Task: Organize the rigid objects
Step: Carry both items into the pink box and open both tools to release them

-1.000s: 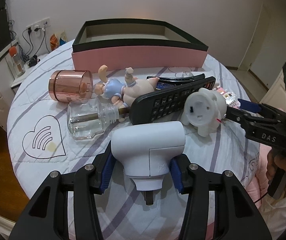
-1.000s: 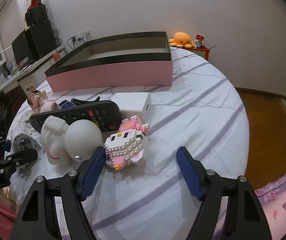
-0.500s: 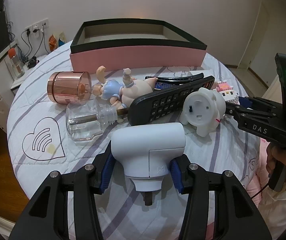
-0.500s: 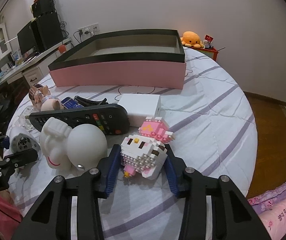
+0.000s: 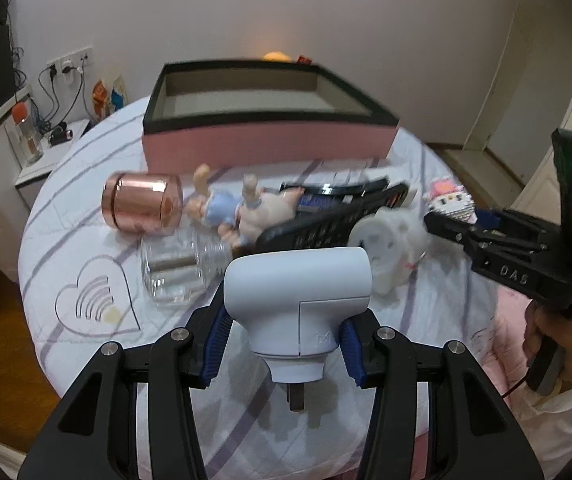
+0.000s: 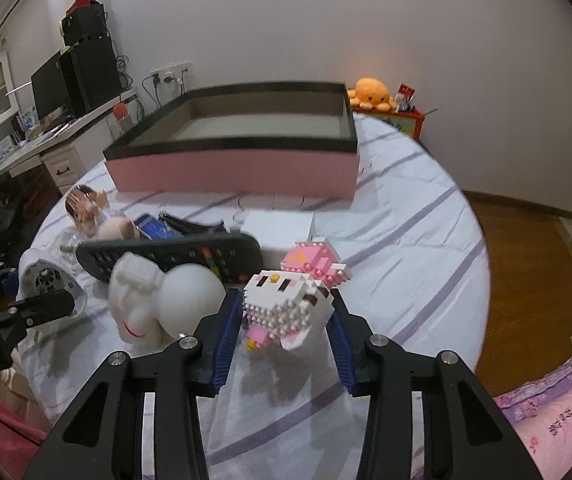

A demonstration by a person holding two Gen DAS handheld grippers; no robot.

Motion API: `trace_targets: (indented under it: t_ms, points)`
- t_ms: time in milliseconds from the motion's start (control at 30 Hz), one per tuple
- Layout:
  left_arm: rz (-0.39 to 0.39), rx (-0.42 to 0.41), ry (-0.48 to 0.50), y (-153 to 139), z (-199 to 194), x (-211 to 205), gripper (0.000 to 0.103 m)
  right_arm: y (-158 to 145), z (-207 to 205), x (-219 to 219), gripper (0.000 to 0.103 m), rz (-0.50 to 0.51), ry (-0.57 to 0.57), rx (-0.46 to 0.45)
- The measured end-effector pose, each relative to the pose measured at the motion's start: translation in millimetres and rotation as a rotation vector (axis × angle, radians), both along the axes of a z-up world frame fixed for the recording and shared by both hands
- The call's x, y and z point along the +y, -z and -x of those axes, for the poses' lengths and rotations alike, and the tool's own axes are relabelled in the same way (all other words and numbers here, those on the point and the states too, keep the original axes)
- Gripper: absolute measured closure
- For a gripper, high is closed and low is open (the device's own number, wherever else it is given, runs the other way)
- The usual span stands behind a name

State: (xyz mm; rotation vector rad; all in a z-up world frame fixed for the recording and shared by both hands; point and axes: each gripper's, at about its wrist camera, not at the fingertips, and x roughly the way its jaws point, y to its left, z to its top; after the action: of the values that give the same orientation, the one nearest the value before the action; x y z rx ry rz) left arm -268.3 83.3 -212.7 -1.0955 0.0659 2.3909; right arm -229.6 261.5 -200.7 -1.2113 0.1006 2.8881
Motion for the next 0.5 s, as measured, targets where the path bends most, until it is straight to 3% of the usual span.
trace_targets:
  t_ms: [233,500]
  points:
    - [-0.039,0.067,-0.002,-32,16,1,0.054,-30,12,-10,0.060,-0.026,-0.019,0.062]
    - [-0.049,0.109,0.000,-57,63,7,0.054,-56,57,-23,0.060,-0.046,-0.071,0.120]
